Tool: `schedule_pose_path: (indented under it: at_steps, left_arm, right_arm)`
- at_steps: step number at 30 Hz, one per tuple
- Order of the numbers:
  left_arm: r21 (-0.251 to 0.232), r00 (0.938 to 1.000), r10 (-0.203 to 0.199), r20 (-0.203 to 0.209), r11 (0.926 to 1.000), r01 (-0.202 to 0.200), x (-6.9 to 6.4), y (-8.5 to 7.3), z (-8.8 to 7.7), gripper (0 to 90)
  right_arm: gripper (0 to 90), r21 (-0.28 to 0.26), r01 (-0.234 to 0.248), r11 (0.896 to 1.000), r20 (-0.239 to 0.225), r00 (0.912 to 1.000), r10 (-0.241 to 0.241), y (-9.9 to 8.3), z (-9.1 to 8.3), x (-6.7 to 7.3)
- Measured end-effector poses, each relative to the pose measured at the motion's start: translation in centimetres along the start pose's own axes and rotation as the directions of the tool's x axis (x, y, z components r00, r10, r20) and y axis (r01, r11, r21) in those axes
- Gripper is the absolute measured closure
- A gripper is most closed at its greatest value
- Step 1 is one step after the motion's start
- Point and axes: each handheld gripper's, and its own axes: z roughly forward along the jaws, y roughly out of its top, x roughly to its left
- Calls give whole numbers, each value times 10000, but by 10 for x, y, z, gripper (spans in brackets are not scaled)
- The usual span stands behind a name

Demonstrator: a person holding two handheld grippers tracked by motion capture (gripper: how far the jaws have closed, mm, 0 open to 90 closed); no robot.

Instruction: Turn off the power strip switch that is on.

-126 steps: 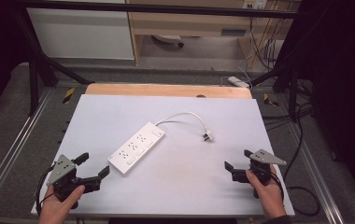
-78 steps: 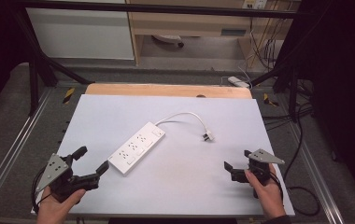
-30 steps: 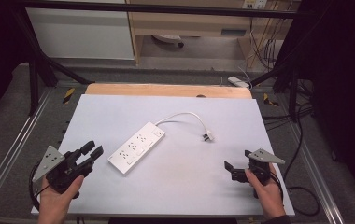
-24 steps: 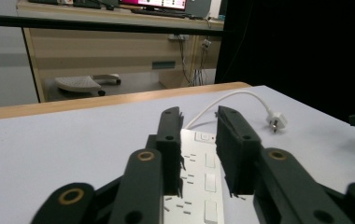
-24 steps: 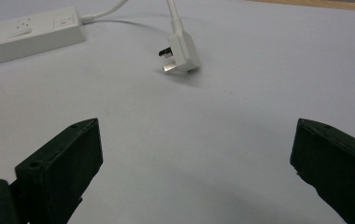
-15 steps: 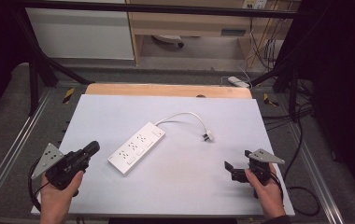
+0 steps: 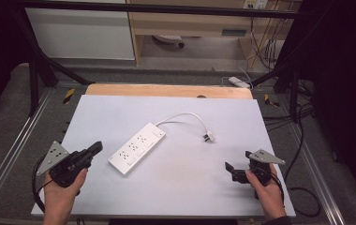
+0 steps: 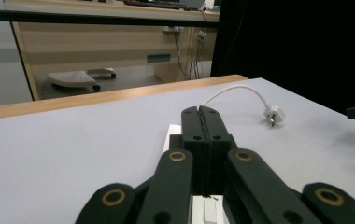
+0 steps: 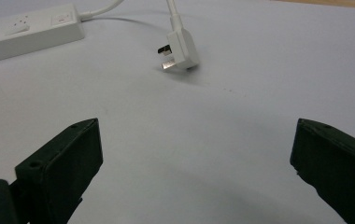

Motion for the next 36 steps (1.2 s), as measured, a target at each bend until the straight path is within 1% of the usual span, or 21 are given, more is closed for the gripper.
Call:
schedule_pose_path:
  at_steps: [5, 7, 8, 9, 11, 14, 17, 19, 20, 24, 35, 36]
  left_arm:
    - [243, 10000, -17, 52, 9997, 16, 0, 0, 4, 900]
    - [358, 10000, 53, 32, 9993, -54, 0, 1, 6, 900]
    - [444, 9999, 22, 103, 9990, -27, 0, 1, 8, 900]
    - [559, 9999, 72, 81, 9984, -77, 0, 1, 9, 900]
    - [825, 9998, 62, 182, 9966, -77, -1, -1, 14, 900]
    - [1366, 9996, 117, 264, 9905, -152, -2, -5, 22, 900]
    - [1741, 9994, 78, 338, 9846, -135, -3, -9, 29, 900]
    - [1736, 9994, 64, 332, 9847, -121, -4, -10, 29, 900]
    - [1814, 9993, 106, 369, 9833, -172, -4, -10, 30, 900]
    - [1893, 9992, 119, 376, 9817, -188, -4, -11, 31, 900]
    - [2476, 9984, 154, 540, 9684, -283, -4, -17, 40, 900]
    - [2482, 9984, 87, 557, 9685, -223, -5, -18, 41, 900]
  right_arm:
    - [28, -2, -23, 10000, -2, 10000, 23, 0, 0, 0]
    - [28, -7, -16, 10000, 9, 10000, 16, 0, 0, 0]
    - [28, -11, -14, 10000, 9, 10000, 14, 0, 0, 0]
    - [28, -16, -21, 10000, 9, 10000, 21, 0, 0, 0]
    - [28, -7, -13, 10000, 10, 10000, 13, 0, 0, 0]
    - [28, -12, 4, 10000, 19, 10000, -4, 0, 0, 0]
    - [28, 7, -36, 10000, 27, 10000, 36, 0, -1, 0]
    - [28, -11, -17, 10000, 18, 10000, 17, 0, -1, 0]
    - [28, -12, -18, 10000, 21, 10000, 18, 0, -1, 0]
    - [28, 5, -12, 10000, -6, 10000, 12, 0, 0, 0]
    - [28, -24, -35, 10000, -18, 10000, 35, 0, -1, 1]
    - [28, -18, -30, 10000, -14, 10000, 30, 0, -1, 1]
